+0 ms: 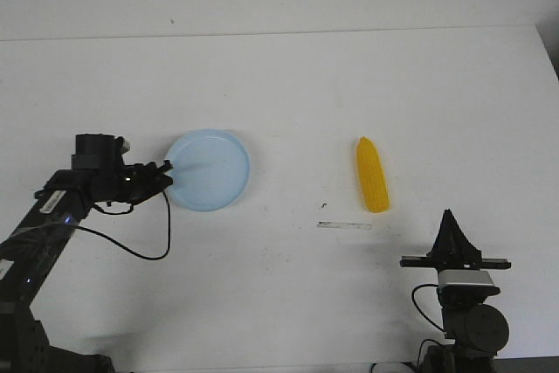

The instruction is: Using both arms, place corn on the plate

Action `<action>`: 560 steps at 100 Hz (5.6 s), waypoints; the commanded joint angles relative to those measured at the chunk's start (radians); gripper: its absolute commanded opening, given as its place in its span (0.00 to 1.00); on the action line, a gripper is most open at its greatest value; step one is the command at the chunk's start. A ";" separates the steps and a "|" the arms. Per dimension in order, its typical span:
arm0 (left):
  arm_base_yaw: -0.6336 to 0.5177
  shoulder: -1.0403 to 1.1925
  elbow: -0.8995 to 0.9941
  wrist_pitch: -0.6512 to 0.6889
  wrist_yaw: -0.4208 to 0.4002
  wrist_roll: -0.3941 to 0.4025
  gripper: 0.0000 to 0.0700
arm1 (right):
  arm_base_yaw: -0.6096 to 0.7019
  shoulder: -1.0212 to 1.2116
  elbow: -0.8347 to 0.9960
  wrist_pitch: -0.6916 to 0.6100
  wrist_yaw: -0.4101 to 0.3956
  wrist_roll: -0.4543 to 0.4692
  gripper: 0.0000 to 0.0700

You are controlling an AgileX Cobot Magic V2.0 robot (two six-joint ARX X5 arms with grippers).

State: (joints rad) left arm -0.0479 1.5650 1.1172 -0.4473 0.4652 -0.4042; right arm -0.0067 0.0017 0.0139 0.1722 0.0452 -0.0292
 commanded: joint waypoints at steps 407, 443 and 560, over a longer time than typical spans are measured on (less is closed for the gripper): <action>-0.040 -1.474 -0.715 0.412 -0.529 0.415 0.00 | 0.019 0.228 0.323 -0.307 -0.027 0.035 0.01; -0.040 -1.474 -0.715 0.412 -0.529 0.415 0.00 | 0.116 0.679 0.550 -0.333 -0.013 0.037 0.01; -0.040 -1.474 -0.715 0.412 -0.529 0.415 0.00 | 0.236 1.761 1.416 -1.039 -0.018 0.214 0.78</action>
State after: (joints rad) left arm -0.0887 0.0948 0.3962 -0.0463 -0.0616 0.0017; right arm 0.2230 1.7271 1.4075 -0.8730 0.0452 0.1738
